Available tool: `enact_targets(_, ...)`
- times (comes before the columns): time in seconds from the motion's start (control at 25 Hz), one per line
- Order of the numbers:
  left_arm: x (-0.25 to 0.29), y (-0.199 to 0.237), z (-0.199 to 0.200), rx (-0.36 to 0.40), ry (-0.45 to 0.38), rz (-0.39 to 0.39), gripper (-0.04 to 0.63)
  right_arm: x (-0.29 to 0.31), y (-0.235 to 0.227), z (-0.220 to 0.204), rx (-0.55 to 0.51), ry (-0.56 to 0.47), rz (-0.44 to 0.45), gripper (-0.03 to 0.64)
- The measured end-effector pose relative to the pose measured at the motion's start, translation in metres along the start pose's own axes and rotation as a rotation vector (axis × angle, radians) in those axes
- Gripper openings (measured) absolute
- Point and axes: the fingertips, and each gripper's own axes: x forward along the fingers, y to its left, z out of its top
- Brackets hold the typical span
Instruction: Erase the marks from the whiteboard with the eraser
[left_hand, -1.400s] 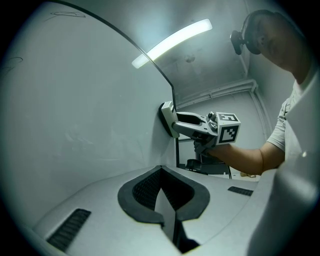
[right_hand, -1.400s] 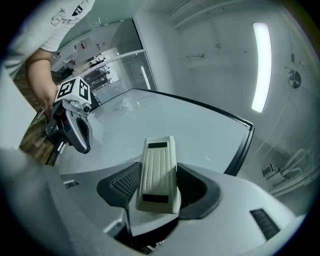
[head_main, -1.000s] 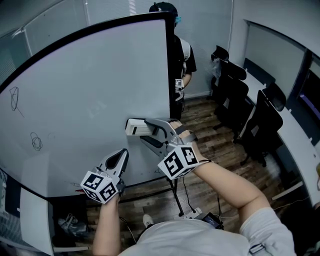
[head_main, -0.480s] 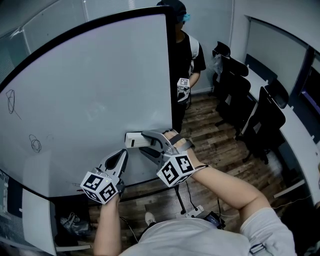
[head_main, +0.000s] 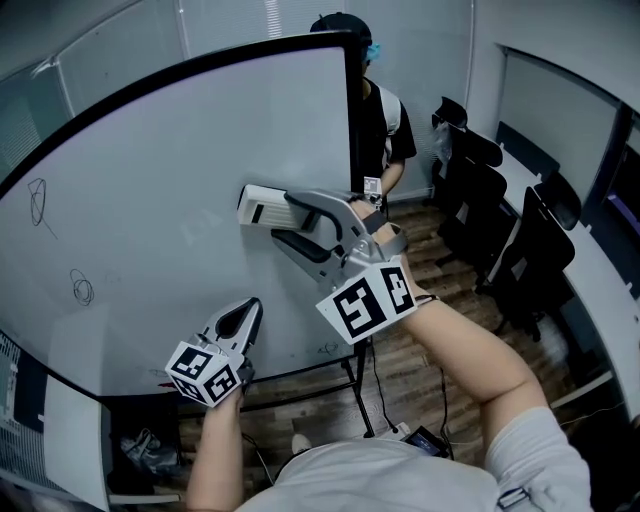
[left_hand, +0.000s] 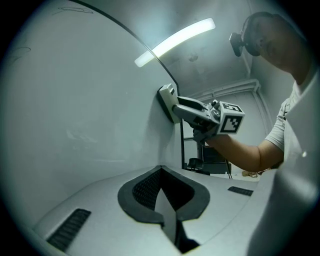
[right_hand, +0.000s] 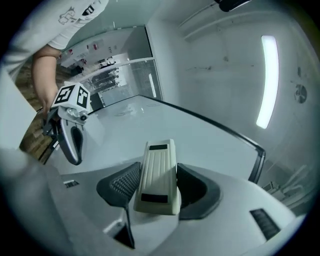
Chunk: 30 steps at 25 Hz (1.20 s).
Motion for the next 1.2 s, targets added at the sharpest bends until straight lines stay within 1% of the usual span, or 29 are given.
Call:
enact_targets(0.12, -0.004, 0.003, 0.006, 0.015, -0.010, 0.012, 0.006, -0.001, -0.038, 0.011, -0.019, -0.016, -0.064, 0.238)
enact_targets(0.2, -0.007, 0.006, 0.010, 0.017, -0.020, 0.019, 0.006, -0.004, -0.054, 0.013, -0.002, -0.022, -0.089, 0.238)
enact_targets(0.32, -0.010, 0.009, 0.011, 0.013, -0.028, 0.026, 0.006, -0.007, -0.054, 0.011, 0.009, -0.018, -0.100, 0.238)
enact_targets(0.4, -0.011, 0.010, 0.009, 0.008, -0.030, 0.030, 0.006, -0.007, -0.046, 0.007, 0.029, -0.009, -0.086, 0.238)
enact_targets(0.56, -0.009, 0.009, 0.007, -0.004, -0.031, 0.027, 0.006, -0.012, -0.016, -0.011, 0.071, 0.026, -0.038, 0.238)
enact_targets(0.72, -0.003, 0.002, 0.000, -0.019, -0.021, 0.013, 0.006, -0.019, 0.036, -0.037, 0.097, 0.086, 0.040, 0.238)
enact_targets(0.92, 0.001, -0.008, -0.012, -0.030, 0.000, -0.001, 0.006, -0.032, 0.101, -0.073, 0.129, 0.159, 0.107, 0.238)
enact_targets(1.04, 0.001, -0.010, -0.017, -0.039, 0.008, 0.001, 0.006, -0.039, 0.129, -0.092, 0.151, 0.205, 0.130, 0.238)
enact_targets(1.2, 0.001, -0.013, -0.023, -0.047, 0.012, 0.007, 0.006, -0.046, 0.150, -0.108, 0.189, 0.247, 0.141, 0.238)
